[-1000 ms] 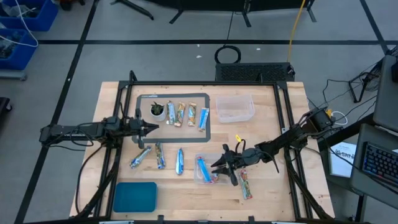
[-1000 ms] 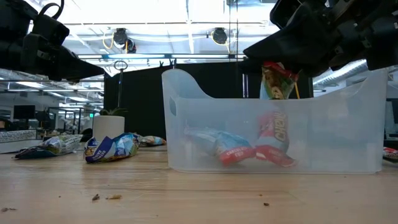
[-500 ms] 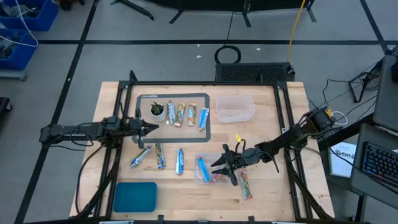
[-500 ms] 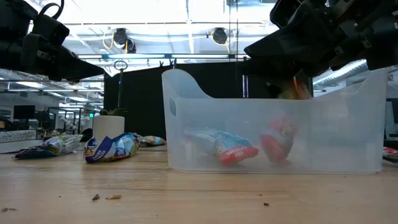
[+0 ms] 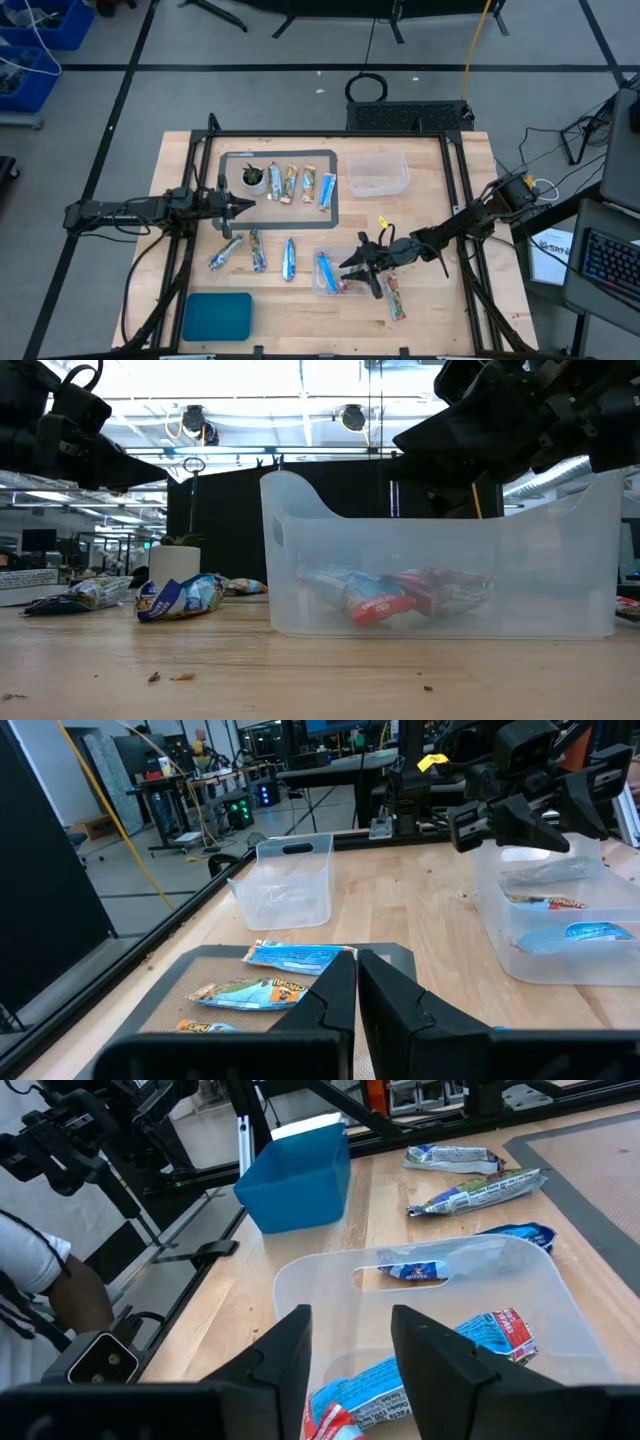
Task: Pick and place Granola Bars by type
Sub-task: Put the red granola bar into the bottom transparent bin
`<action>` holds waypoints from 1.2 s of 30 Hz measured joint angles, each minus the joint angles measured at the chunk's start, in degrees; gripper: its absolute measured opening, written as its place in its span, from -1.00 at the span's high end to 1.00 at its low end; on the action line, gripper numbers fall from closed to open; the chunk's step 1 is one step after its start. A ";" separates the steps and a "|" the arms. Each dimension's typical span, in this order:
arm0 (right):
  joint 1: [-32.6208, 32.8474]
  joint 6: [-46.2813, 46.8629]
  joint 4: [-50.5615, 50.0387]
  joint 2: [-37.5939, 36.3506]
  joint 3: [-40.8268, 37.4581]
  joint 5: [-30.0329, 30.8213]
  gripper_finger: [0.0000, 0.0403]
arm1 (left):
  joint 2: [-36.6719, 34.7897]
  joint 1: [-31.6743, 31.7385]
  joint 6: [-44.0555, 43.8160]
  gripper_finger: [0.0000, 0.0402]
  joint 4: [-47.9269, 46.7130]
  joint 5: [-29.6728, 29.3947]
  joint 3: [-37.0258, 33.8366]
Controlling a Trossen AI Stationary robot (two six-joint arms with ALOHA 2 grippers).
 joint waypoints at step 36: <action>13.57 69.79 -60.42 -28.09 -0.01 -7.22 0.38 | 0.02 -0.01 -0.01 0.88 0.00 0.00 0.00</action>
